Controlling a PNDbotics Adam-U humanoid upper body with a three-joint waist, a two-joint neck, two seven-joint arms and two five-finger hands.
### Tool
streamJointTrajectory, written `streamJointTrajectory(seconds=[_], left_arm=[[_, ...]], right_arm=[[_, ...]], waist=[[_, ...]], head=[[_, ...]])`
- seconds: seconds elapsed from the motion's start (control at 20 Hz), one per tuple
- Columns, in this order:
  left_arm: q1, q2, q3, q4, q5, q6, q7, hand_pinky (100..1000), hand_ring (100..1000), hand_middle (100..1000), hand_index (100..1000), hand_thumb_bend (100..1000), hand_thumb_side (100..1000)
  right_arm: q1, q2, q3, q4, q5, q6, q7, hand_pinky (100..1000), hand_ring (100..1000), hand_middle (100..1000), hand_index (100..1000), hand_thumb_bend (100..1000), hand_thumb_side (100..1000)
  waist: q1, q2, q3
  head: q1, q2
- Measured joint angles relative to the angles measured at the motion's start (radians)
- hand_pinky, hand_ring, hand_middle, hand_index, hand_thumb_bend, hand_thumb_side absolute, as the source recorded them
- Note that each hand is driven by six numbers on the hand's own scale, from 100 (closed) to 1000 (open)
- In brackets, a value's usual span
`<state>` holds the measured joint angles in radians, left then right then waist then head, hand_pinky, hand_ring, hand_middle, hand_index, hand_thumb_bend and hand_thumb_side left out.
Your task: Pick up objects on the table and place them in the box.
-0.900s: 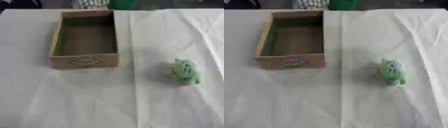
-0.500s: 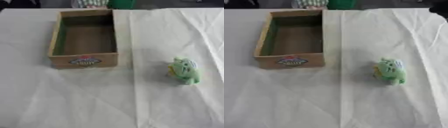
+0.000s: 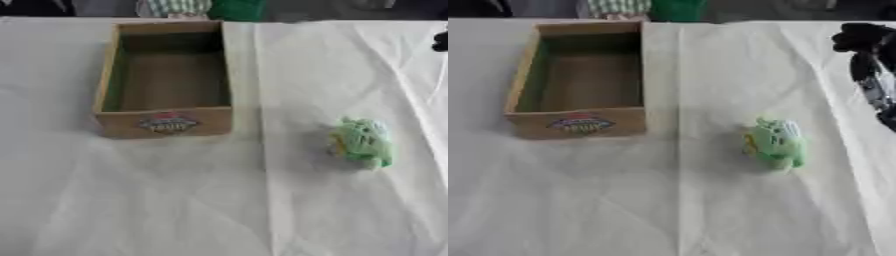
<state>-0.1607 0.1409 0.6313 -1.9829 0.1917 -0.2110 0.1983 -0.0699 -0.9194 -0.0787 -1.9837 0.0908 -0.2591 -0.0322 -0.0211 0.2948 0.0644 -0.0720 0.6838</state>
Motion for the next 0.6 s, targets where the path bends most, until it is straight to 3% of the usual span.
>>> streamJointTrajectory(seconds=[0.3,0.6], left_arm=[[0.002,0.003,0.000,0.000,-0.004,0.001,-0.001,757,503,518,711,100,599],[0.002,0.006,-0.001,0.000,-0.004,0.004,-0.003,756,503,519,711,100,599]], right_arm=[[0.000,-0.147,0.037,-0.001,0.091,-0.023,0.065,876,830,800,918,370,820],[-0.031,-0.241,0.091,-0.002,0.176,0.008,0.080,887,858,804,936,390,748]], waist=[[0.000,-0.005,-0.019],[0.001,-0.006,-0.016]], head=[[0.016,0.001],[0.016,0.001]])
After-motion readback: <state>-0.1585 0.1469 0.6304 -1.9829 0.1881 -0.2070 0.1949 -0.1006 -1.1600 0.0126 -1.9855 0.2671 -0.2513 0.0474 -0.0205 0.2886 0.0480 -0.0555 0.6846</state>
